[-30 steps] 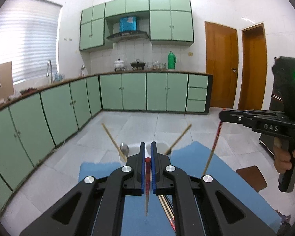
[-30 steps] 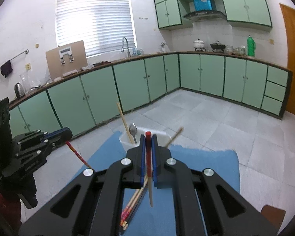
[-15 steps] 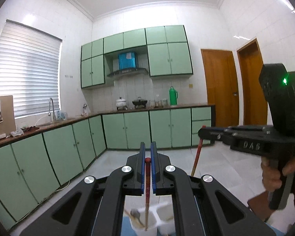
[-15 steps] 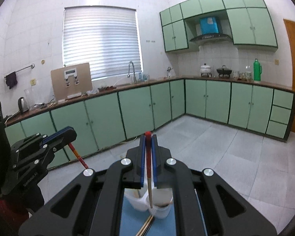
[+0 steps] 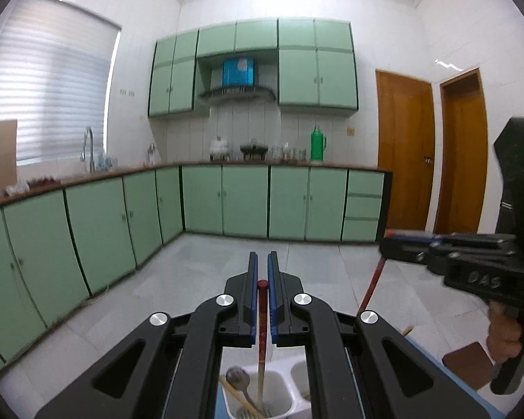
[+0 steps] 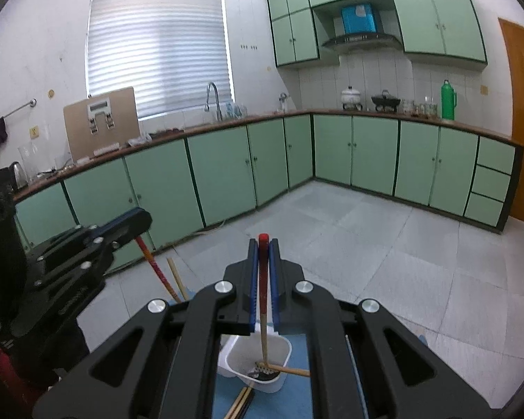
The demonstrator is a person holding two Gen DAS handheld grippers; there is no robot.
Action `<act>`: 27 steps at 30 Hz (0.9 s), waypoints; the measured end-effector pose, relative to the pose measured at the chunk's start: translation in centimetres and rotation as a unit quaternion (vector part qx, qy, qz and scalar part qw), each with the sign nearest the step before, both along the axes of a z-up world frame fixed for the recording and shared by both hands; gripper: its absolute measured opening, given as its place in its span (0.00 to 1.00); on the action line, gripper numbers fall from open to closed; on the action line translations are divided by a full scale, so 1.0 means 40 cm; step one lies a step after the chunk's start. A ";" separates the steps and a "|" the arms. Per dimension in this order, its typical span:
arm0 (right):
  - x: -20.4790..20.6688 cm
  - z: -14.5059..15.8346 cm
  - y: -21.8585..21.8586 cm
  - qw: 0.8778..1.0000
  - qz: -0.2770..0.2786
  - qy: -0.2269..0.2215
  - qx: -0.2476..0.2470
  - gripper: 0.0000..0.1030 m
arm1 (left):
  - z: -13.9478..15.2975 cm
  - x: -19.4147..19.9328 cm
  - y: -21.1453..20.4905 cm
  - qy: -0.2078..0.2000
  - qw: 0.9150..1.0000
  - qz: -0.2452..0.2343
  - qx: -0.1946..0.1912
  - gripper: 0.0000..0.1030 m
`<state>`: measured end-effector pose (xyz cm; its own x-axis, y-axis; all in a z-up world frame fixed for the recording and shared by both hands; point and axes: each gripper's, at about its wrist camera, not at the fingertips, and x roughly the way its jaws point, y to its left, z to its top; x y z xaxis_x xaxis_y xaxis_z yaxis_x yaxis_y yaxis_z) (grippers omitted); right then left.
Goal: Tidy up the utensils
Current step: 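Open both grippers to drop the chopsticks into the white holder, then withdraw both grippers back over the remaining chopsticks on the mat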
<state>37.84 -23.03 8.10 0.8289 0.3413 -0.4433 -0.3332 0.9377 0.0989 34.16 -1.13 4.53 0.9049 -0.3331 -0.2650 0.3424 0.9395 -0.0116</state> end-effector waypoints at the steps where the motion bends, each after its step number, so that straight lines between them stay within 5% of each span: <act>1: 0.005 -0.013 0.002 1.000 0.000 0.005 -0.001 0.05 | -0.018 0.016 0.001 0.014 1.000 -0.001 0.001 0.05; 6: 0.021 -0.070 0.021 0.999 0.002 0.030 -0.011 0.07 | -0.078 0.053 0.003 0.059 0.998 0.000 0.009 0.06; 10: 0.004 -0.087 0.026 0.999 -0.005 0.033 -0.019 0.26 | -0.087 0.034 0.022 0.071 0.997 -0.002 0.003 0.18; 19: -0.147 -0.053 -0.034 0.997 -0.062 -0.036 -0.032 0.79 | -0.048 -0.130 0.065 0.034 0.999 0.017 0.015 0.56; 27: -0.346 -0.137 -0.055 0.994 -0.082 -0.050 -0.043 0.94 | -0.150 -0.312 0.080 0.078 0.997 0.023 0.009 0.80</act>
<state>23.99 -25.25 2.61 0.9117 0.1624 -0.3775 -0.1794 0.9837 -0.0101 21.68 2.05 -1.47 0.8669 -0.2851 -0.4089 0.2936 0.9549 -0.0433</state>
